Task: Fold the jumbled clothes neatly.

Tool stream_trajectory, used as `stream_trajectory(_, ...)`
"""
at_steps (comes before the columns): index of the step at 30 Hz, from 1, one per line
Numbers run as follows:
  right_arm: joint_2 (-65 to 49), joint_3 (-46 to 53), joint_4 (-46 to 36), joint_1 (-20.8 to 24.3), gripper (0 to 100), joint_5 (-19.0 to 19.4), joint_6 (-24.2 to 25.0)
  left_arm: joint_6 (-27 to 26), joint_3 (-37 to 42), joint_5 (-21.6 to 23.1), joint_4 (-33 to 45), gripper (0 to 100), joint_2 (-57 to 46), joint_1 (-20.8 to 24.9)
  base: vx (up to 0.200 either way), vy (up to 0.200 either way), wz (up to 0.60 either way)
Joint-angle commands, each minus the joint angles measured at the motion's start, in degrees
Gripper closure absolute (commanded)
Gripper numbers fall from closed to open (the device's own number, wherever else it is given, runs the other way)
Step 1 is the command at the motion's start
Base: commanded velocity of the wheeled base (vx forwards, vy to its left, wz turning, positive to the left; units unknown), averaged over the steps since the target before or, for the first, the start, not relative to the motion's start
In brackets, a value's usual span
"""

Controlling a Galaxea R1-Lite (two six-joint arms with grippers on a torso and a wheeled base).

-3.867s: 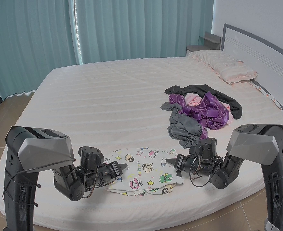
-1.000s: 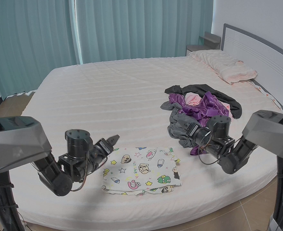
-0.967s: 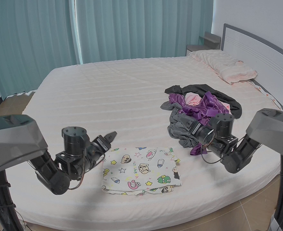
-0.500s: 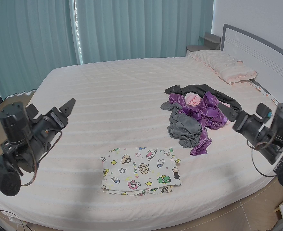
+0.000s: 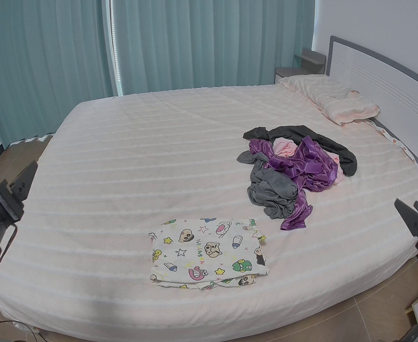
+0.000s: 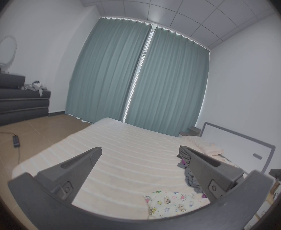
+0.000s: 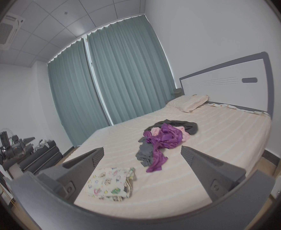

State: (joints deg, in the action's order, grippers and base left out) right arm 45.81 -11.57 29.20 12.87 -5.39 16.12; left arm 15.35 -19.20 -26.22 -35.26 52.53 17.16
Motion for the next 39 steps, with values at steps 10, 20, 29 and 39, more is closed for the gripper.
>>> stream_trajectory(10,-40.19,-0.38,-36.32,-6.28,0,-9.29,-12.51,-14.21,2.33,-3.84,37.28,0,-43.30,-16.29,0.000,0.000,0.00)
stream_trajectory(20,-45.81,7.53,-35.79,-13.05,0,-7.97,-18.93,-15.08,7.16,-2.25,39.47,0,-47.70,-18.39,0.000,0.000,0.00)
stream_trajectory(29,-45.81,8.76,-33.50,-13.05,0,3.63,-14.18,-15.79,15.95,4.16,39.12,0,-51.30,-17.52,0.000,0.000,0.00)
stream_trajectory(39,-45.81,8.84,-32.71,-13.05,0,3.98,-17.17,-16.58,19.20,25.26,35.61,0,-51.91,-17.16,0.000,0.000,0.00)
